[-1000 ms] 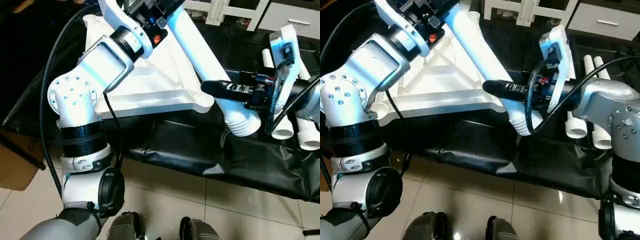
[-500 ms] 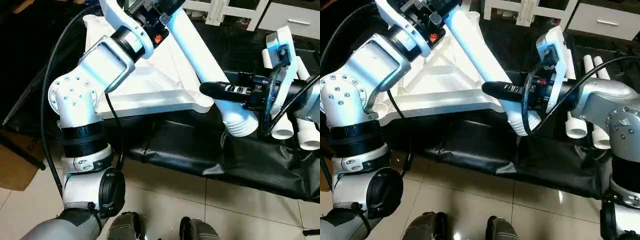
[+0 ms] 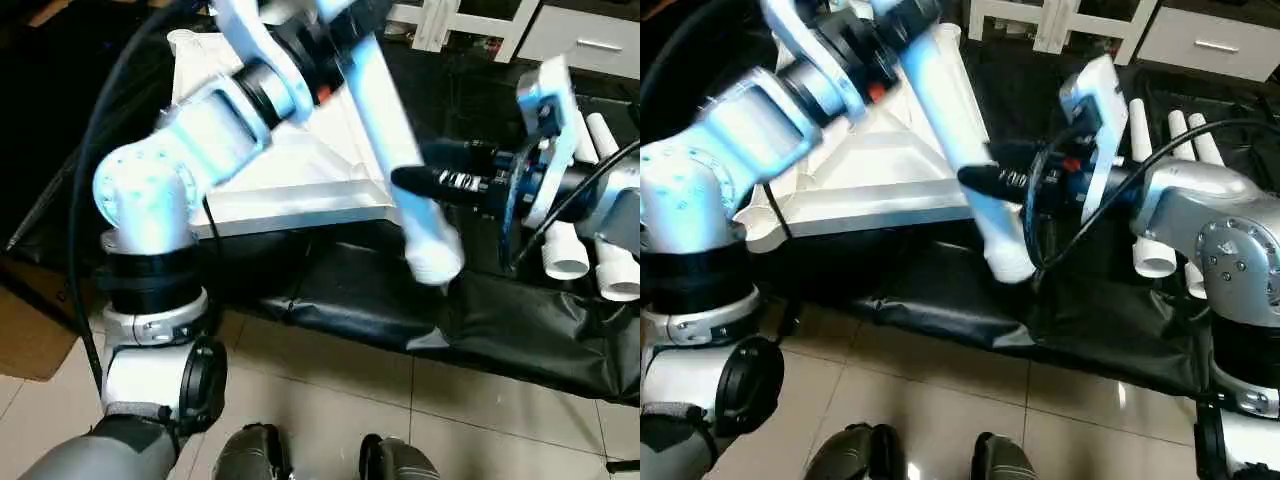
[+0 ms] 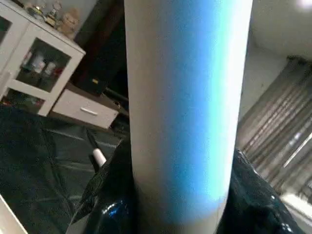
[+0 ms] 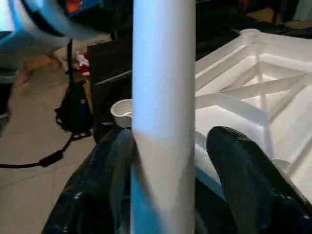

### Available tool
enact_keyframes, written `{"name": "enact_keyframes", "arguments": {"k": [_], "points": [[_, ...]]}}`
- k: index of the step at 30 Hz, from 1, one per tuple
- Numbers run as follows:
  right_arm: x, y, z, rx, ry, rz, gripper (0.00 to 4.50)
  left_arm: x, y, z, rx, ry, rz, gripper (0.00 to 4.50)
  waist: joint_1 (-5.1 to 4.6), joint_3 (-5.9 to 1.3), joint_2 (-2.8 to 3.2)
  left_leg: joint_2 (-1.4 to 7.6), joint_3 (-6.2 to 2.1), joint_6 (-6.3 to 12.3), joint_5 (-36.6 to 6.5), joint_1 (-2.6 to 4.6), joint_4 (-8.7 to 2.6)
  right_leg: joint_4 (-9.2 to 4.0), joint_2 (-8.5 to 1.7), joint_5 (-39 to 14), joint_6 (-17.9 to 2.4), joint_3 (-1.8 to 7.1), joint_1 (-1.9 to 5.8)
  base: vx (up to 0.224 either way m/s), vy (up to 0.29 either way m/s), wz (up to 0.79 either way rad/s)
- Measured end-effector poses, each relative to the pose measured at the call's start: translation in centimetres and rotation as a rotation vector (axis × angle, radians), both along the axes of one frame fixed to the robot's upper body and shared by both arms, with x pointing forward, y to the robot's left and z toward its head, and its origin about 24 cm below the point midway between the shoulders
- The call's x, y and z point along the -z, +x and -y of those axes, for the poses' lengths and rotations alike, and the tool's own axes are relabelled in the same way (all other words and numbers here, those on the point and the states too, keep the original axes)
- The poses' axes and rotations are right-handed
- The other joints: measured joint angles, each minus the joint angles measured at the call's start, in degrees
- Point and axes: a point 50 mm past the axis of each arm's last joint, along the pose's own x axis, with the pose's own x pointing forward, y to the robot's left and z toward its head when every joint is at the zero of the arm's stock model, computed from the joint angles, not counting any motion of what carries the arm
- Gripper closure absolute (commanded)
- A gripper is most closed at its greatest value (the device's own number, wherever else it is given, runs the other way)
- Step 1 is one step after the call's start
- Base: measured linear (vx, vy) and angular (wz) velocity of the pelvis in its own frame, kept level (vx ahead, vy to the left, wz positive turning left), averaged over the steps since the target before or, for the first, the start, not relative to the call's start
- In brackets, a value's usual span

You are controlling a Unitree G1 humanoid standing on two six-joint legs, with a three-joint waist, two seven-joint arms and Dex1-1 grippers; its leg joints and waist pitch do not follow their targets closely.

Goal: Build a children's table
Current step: Pick table leg

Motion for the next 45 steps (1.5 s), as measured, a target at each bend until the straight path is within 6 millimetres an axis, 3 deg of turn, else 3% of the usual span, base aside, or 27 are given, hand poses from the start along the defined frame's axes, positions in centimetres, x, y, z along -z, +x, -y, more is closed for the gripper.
{"name": "enact_keyframes", "arguments": {"k": [2,8,12,17,21,26,28,45], "points": [[0.1,0.0,-0.1,-0.009,-0.013,0.002,1.12,0.0,-0.1,0.2,0.011,0.013,0.008,2.82,-0.05,-0.01,-0.01,0.00,0.00,-0.01,0.00,0.03,0.03,0.08,0.00,0.00,0.00,0.00,0.00,0.000,0.000,0.00],[0.7,0.1,-0.3,-0.019,-0.092,-0.005,0.75,-0.1,-0.3,0.9,0.044,0.036,0.037,2.82,-0.04,-0.03,-0.04,0.01,-0.01,0.02,0.14,0.05,0.04,0.16,0.00,0.02,0.00,0.00,0.00,0.000,0.000,0.00],[2.0,0.1,-0.3,-0.009,-0.160,-0.057,0.32,-0.5,-0.6,1.4,0.065,0.070,0.081,2.82,-0.03,-0.06,-0.09,0.00,-0.01,0.07,0.23,0.04,0.06,0.16,-0.01,0.11,0.01,0.01,0.01,0.000,0.000,0.00],[2.8,0.5,-0.1,0.023,-0.185,-0.099,0.01,-0.5,-0.9,1.9,0.097,0.092,0.112,2.82,-0.06,-0.06,-0.09,0.00,-0.01,0.08,0.44,0.05,0.07,0.17,-0.01,0.32,0.07,0.00,0.01,0.000,0.000,0.00],[2.9,0.5,-0.2,0.021,-0.190,-0.106,0.00,-0.8,-1.3,2.1,0.119,0.109,0.142,2.82,-0.05,-0.06,-0.09,0.01,-0.01,0.05,0.57,0.05,0.08,0.16,-0.01,0.44,0.07,0.01,0.02,0.000,0.000,0.00],[3.2,0.4,-0.3,0.011,-0.192,-0.127,0.59,-0.7,-1.4,2.3,0.133,0.132,0.163,2.82,-0.04,-0.06,-0.08,0.01,-0.01,-0.05,0.70,0.04,0.08,0.15,-0.02,0.62,0.09,0.02,0.06,0.000,0.000,0.00],[3.2,0.4,-0.3,0.011,-0.191,-0.130,0.59,-0.7,-1.4,2.3,0.133,0.135,0.165,2.82,-0.04,-0.06,-0.09,0.01,-0.01,-0.06,0.76,0.04,0.08,0.13,-0.02,0.66,0.11,0.01,0.07,0.000,0.000,0.00],[3.8,0.0,-0.4,-0.016,-0.189,-0.167,2.06,-0.6,-1.4,2.4,0.143,0.152,0.181,2.82,-0.06,-0.06,-0.09,0.01,-0.01,-0.04,0.83,0.03,0.20,0.10,-0.06,0.72,0.14,0.01,0.18,0.000,0.000,0.00]]}}
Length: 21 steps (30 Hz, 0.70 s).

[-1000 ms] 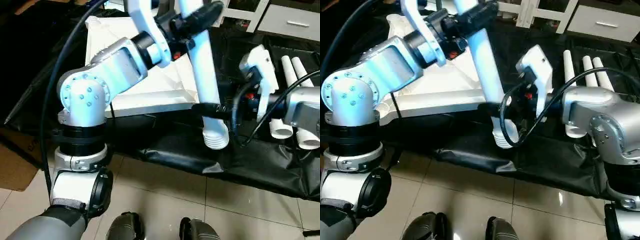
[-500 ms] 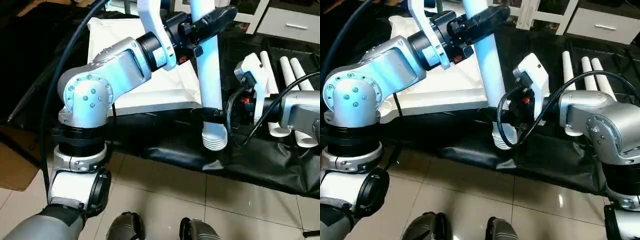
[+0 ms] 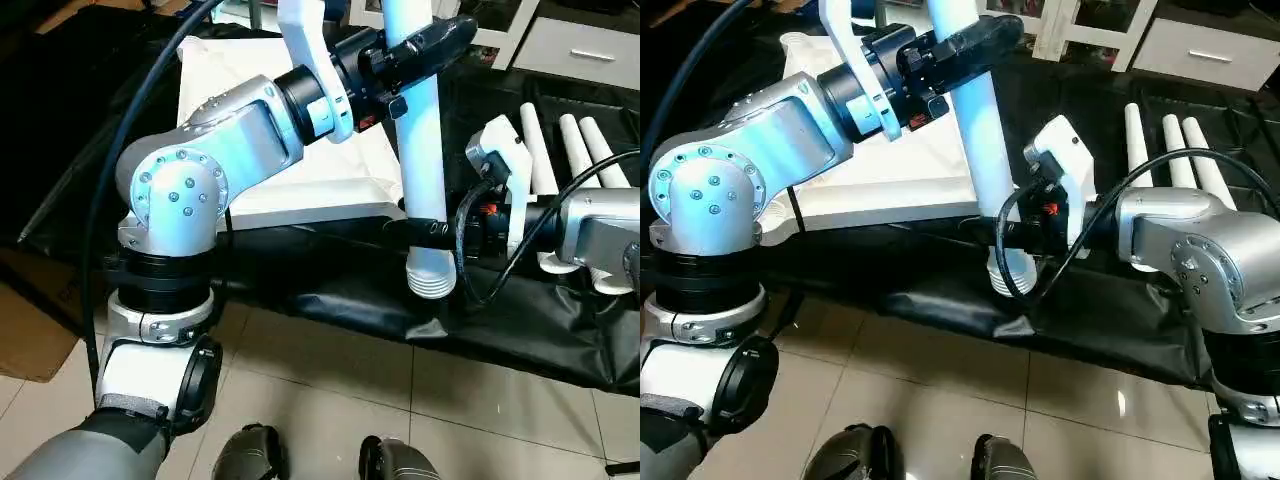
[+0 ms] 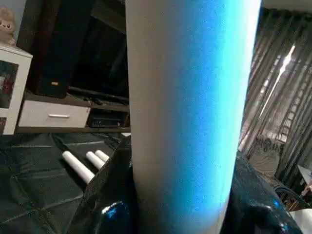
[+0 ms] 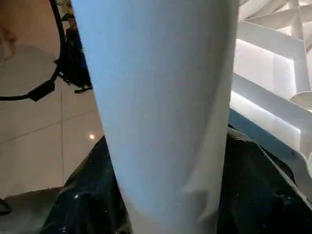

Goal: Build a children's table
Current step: Pick table leg

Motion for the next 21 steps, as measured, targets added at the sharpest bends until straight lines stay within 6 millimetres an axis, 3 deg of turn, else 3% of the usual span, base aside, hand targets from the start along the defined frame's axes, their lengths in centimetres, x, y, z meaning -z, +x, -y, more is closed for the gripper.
{"name": "enact_keyframes", "arguments": {"k": [3,4,12,14,18,21], "points": [[0.0,0.0,-0.1,-0.004,0.004,-0.004,2.17,0.0,0.0,0.0,-0.004,0.003,0.002,2.82,0.01,0.00,0.00,0.00,0.00,0.00,0.00,0.00,0.00,0.01,0.00,0.00,0.01,0.00,0.00,0.000,0.000,0.00],[0.1,0.0,-0.1,-0.003,0.004,-0.004,2.41,0.0,0.0,0.0,-0.003,0.004,0.003,2.82,0.01,0.00,0.00,0.00,0.00,0.00,0.00,0.00,0.00,0.01,0.00,0.01,0.01,0.00,0.00,0.000,0.000,0.00],[0.3,0.0,-0.5,-0.010,0.013,-0.005,2.56,0.0,0.1,-0.1,-0.014,0.011,0.010,2.82,0.00,0.00,0.00,0.00,0.00,0.00,0.00,0.01,0.01,0.00,-0.01,0.01,0.01,0.00,0.03,0.000,0.000,0.00],[0.3,0.0,-0.6,-0.005,0.019,-0.007,2.57,0.1,0.3,-0.2,-0.027,0.012,0.009,2.12,-0.01,0.00,0.00,0.00,0.00,0.01,0.00,0.02,0.02,-0.01,-0.01,0.01,0.01,0.00,0.05,0.000,0.000,0.00],[0.6,0.6,-0.1,0.074,0.030,-0.006,2.59,-0.1,0.5,-0.7,-0.048,-0.011,0.013,2.02,-0.03,0.00,0.00,0.00,0.00,0.00,0.00,0.04,0.03,-0.05,-0.01,0.01,0.01,-0.01,0.14,0.000,0.000,0.00],[0.9,1.3,0.6,0.175,0.042,-0.003,2.62,-0.4,0.4,-1.3,-0.070,-0.042,0.025,1.71,0.00,-0.04,0.05,0.00,0.00,0.01,0.00,0.06,0.04,-0.08,-0.02,0.01,0.00,-0.02,0.20,0.000,0.000,0.00]]}}
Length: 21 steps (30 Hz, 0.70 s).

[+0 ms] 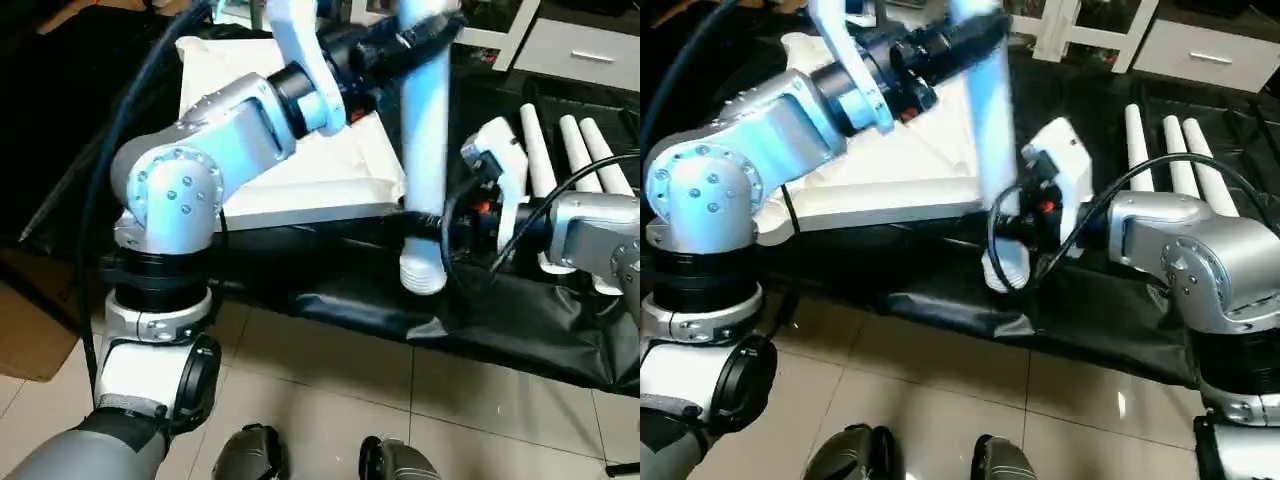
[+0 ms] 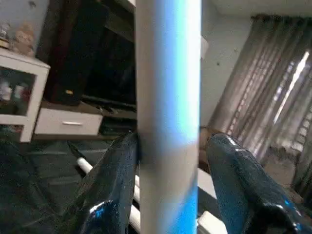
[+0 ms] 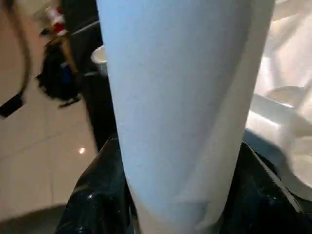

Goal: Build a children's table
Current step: Pick table leg

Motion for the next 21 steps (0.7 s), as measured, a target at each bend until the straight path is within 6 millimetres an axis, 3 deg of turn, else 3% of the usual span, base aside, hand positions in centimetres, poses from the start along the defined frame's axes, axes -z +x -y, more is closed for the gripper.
{"name": "enact_keyframes", "arguments": {"k": [6,10,12,14,16,18,21], "points": [[0.1,1.9,2.4,0.330,0.054,0.162,2.63,1.9,-1.5,-3.5,-0.036,-0.094,-0.016,1.71,-0.13,-0.47,0.33,-0.01,0.00,0.01,-0.02,0.03,-0.06,0.00,-0.02,0.01,-0.01,-0.04,0.02,0.000,0.000,0.00],[-1.3,1.7,4.1,0.532,0.008,0.415,2.63,5.5,-0.4,-7.4,-0.422,0.077,-0.046,1.71,-0.21,-0.59,0.46,0.02,-0.02,-0.08,0.03,0.08,-0.19,-0.16,0.00,0.05,1.23,-0.03,0.07,0.000,0.000,0.00],[-1.6,0.5,4.5,0.610,0.008,0.497,2.63,9.1,-0.3,-9.5,-0.688,0.231,-0.098,1.71,-0.42,-0.89,0.59,0.01,-0.02,-0.16,0.07,0.41,-0.62,-0.68,0.05,0.01,1.55,-0.01,0.43,0.000,0.000,0.00],[-1.0,-0.9,4.8,0.646,-0.020,0.521,2.63,12.5,-1.0,-10.6,-0.868,0.355,-0.124,1.71,-0.41,-1.00,0.30,0.01,-0.03,-0.16,0.06,0.42,-0.72,-0.87,0.08,0.12,1.93,0.01,0.50,0.000,0.000,0.00],[-0.4,-1.3,4.8,0.668,-0.033,0.515,2.63,13.7,-1.4,-10.7,-0.938,0.427,-0.096,1.71,-0.33,-1.00,0.24,0.01,-0.08,-0.20,0.09,0.34,-0.73,-0.93,0.13,0.18,1.97,0.01,0.46,0.000,0.000,0.00],[0.2,-2.0,4.6,0.698,-0.020,0.518,2.63,13.4,-2.2,-10.2,-0.983,0.461,0.038,1.71,-0.38,-1.09,0.27,0.01,-0.08,-0.22,0.10,0.40,-0.76,-1.01,0.13,0.19,1.97,0.04,0.53,0.000,0.000,0.00],[1.3,-3.5,4.9,0.770,-0.042,0.564,2.63,14.8,-4.0,-8.6,-0.971,0.444,0.108,1.71,-0.44,-1.55,0.68,-0.03,-0.07,-0.22,0.10,0.59,-1.18,-1.71,0.15,0.18,1.98,0.04,0.92,0.000,0.000,0.00]]}}
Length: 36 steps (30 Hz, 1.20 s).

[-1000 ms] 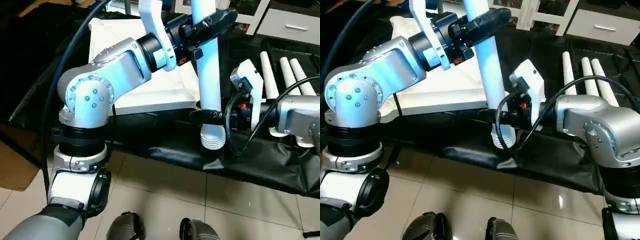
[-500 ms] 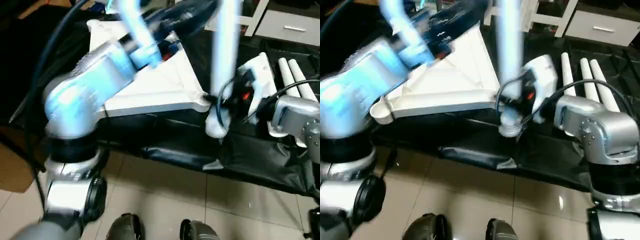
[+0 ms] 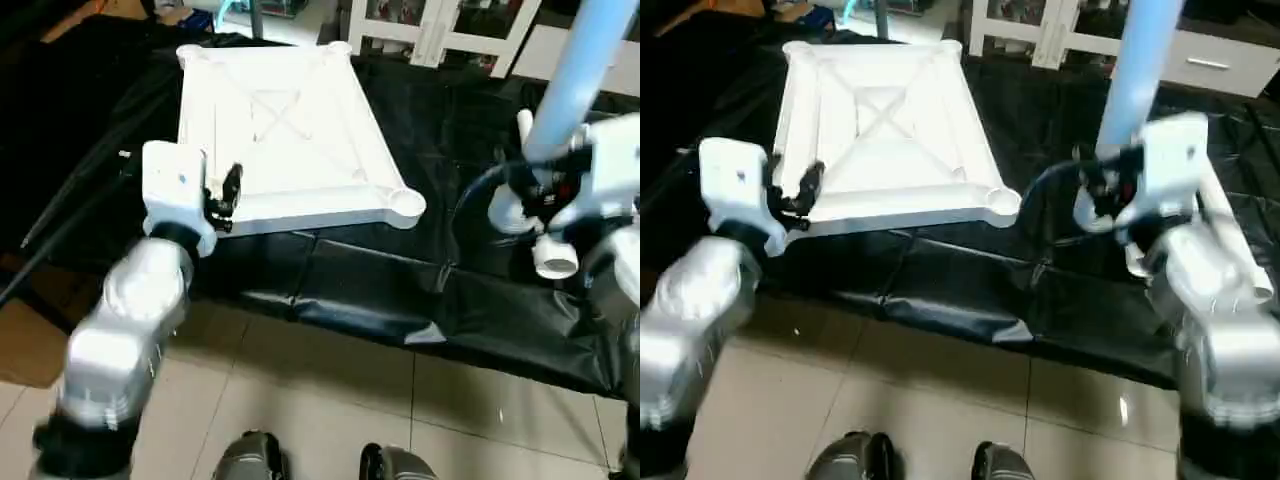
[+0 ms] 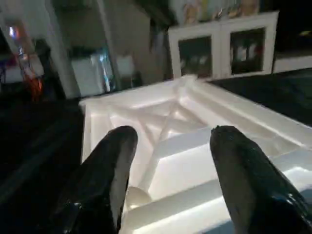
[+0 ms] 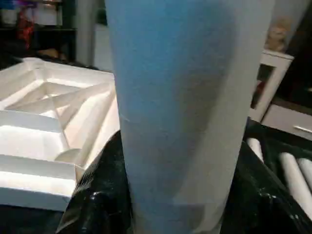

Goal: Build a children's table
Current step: Pick table leg, then move to table

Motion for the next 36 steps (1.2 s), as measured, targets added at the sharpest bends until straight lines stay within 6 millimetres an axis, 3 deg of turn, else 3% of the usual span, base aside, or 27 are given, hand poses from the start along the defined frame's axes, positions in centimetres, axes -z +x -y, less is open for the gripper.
{"name": "enact_keyframes", "arguments": {"k": [2,6,11,14,18,20,21,22,23,24,25,26,27,28,29,31,32,33,35,36], "points": [[0.4,-0.4,0.1,0.044,-0.005,0.026,2.63,0.8,-0.4,1.4,0.023,-0.038,-0.018,1.71,-0.42,0.00,-0.03,-0.06,0.00,0.00,0.00,0.07,-0.04,-0.02,0.00,0.00,0.01,0.06,0.06,0.000,0.000,0.00],[0.9,-1.2,-0.3,0.065,0.049,0.036,2.63,0.5,-0.3,2.3,0.042,-0.082,-0.014,1.71,-1.93,-0.03,0.04,-0.11,-0.10,-0.01,-0.01,0.34,-0.15,-0.04,0.01,-0.03,0.04,0.01,0.17,0.000,0.000,0.00],[2.2,-1.9,-0.4,0.070,0.116,-0.035,2.63,0.5,-0.5,3.2,0.084,-0.082,0.008,1.71,-3.47,-0.17,0.43,-0.37,-0.86,-0.02,-0.01,0.34,-0.22,-0.53,0.10,-0.04,0.06,-0.19,0.18,0.000,0.000,0.00],[2.9,-2.0,-1.0,0.042,0.176,-0.064,2.63,1.0,-0.5,3.5,0.110,-0.101,0.003,1.71,-4.71,-0.03,1.45,-0.63,-1.64,-0.02,-0.01,0.33,-0.27,-1.40,-0.03,-0.04,0.06,-0.80,0.41,0.000,0.000,0.00],[3.1,-1.9,-1.8,-0.004,0.165,-0.088,2.63,1.1,-0.2,3.5,0.114,-0.089,-0.006,1.71,-5.54,0.06,1.72,-0.76,-2.30,-0.04,-0.03,0.47,-0.27,-2.00,-0.33,-0.05,0.06,-1.77,0.59,0.000,0.000,0.00],[3.2,-1.9,-2.2,-0.045,0.129,-0.112,2.63,0.9,0.0,3.5,0.111,-0.088,0.000,1.71,-5.83,0.33,1.96,-0.91,-2.36,-0.05,-0.04,1.34,-0.32,-2.16,-0.87,-0.13,0.17,-2.47,1.05,-0.025,0.015,-0.08],[3.3,-1.9,-2.4,-0.063,0.119,-0.123,2.63,0.9,0.0,3.4,0.109,-0.089,0.000,1.71,-6.14,0.76,2.44,-0.72,-2.64,-0.06,-0.06,2.05,-0.44,-2.91,-0.78,-0.16,0.20,-3.51,1.96,-0.055,0.016,-0.07],[3.3,-1.9,-2.5,-0.075,0.117,-0.129,2.63,0.9,0.0,3.4,0.106,-0.088,0.002,1.71,-5.83,1.07,2.95,-0.42,-2.57,-0.07,-0.07,2.18,-1.11,-1.83,-0.91,-1.68,0.09,-4.66,3.12,0.000,0.000,0.00],[3.4,-2.2,-2.4,-0.077,0.113,-0.133,2.63,0.7,0.2,3.5,0.112,-0.084,0.008,1.71,-4.98,1.09,2.81,-0.21,-1.86,-0.09,-0.08,2.33,-1.27,3.99,-1.38,-4.72,-0.80,-4.82,2.55,-0.075,-0.012,0.04],[3.4,-2.2,-2.4,-0.086,0.100,-0.139,2.63,0.6,0.1,3.5,0.111,-0.085,0.018,1.71,-3.06,0.44,1.42,-0.27,0.35,-0.09,-0.08,2.49,-1.21,7.79,-1.68,-8.46,-1.11,-2.89,4.15,-0.029,-0.109,0.07],[3.1,-2.1,-2.5,-0.103,0.085,-0.132,2.63,0.7,0.1,3.4,0.102,-0.088,0.015,1.71,-2.56,0.17,0.48,-0.59,1.12,-0.13,-0.07,2.38,-0.23,8.95,-1.60,-11.45,0.62,-0.98,4.75,-0.029,-0.109,0.07],[3.0,-2.0,-2.5,-0.120,0.076,-0.134,2.63,1.5,-0.1,3.4,0.094,-0.091,-0.019,1.71,-1.46,0.19,1.48,-1.24,-2.45,0.61,-1.80,1.96,2.78,8.62,-0.38,-11.58,0.64,-0.15,5.37,0.153,-0.135,0.10],[3.1,-2.0,-2.6,-0.125,0.075,-0.140,2.63,2.0,-0.2,3.4,0.091,-0.087,-0.037,1.71,-1.17,0.10,2.08,-2.21,-5.04,1.18,-2.18,2.06,4.62,8.00,0.40,-11.57,0.63,0.27,6.24,0.172,-0.054,0.32],[3.3,-2.1,-2.6,-0.126,0.075,-0.147,2.63,2.1,-0.2,3.5,0.093,-0.084,-0.040,1.71,-1.15,-0.13,2.43,-2.70,-6.18,1.45,-3.03,2.46,4.83,7.23,0.67,-11.54,0.57,0.37,6.69,0.172,-0.054,0.32],[3.3,-2.0,-2.5,-0.126,0.072,-0.149,2.63,1.9,-0.1,3.6,0.098,-0.082,-0.032,1.71,-1.19,-0.46,2.83,-2.52,-6.01,-1.02,-3.89,3.56,2.29,6.20,1.61,-11.14,0.18,1.06,6.89,0.056,-0.021,0.44],[3.7,-1.9,-2.7,-0.135,0.080,-0.166,2.63,2.0,-0.1,3.5,0.092,-0.072,-0.033,1.71,-1.76,-0.60,3.02,-2.13,-5.54,-1.38,-3.47,4.13,0.63,4.15,2.23,-10.28,-1.54,1.38,7.44,0.019,0.001,0.41],[3.7,-1.7,-3.2,-0.152,0.087,-0.170,2.63,2.0,-0.1,3.0,0.076,-0.066,-0.034,1.71,-2.25,-0.69,2.76,-2.16,-5.56,-0.83,-3.43,4.22,0.54,4.35,1.87,-10.53,-4.12,0.48,7.31,0.049,0.030,0.21],[3.7,-1.7,-3.4,-0.163,0.093,-0.170,2.63,2.0,0.0,2.7,0.067,-0.056,-0.034,1.71,-2.83,-0.78,2.54,-2.28,-5.58,-0.66,-3.69,4.28,0.58,4.90,1.40,-10.54,-4.31,-0.15,6.67,0.100,0.025,0.05],[3.7,-1.7,-3.3,-0.157,0.095,-0.171,2.63,1.9,0.1,2.2,0.048,-0.054,-0.030,1.71,-4.26,-1.10,1.77,-3.05,-5.51,-0.45,-4.07,4.40,0.60,5.98,0.06,-9.32,-1.80,-0.32,4.17,0.093,0.015,0.04],[3.7,-1.8,-3.1,-0.146,0.094,-0.172,2.63,1.9,0.0,2.3,0.052,-0.054,-0.030,1.71,-5.22,-1.31,0.94,-3.88,-5.18,-0.39,-4.36,4.55,0.73,4.48,-1.05,-6.74,0.92,0.37,3.19,0.088,-0.033,0.12]]}}
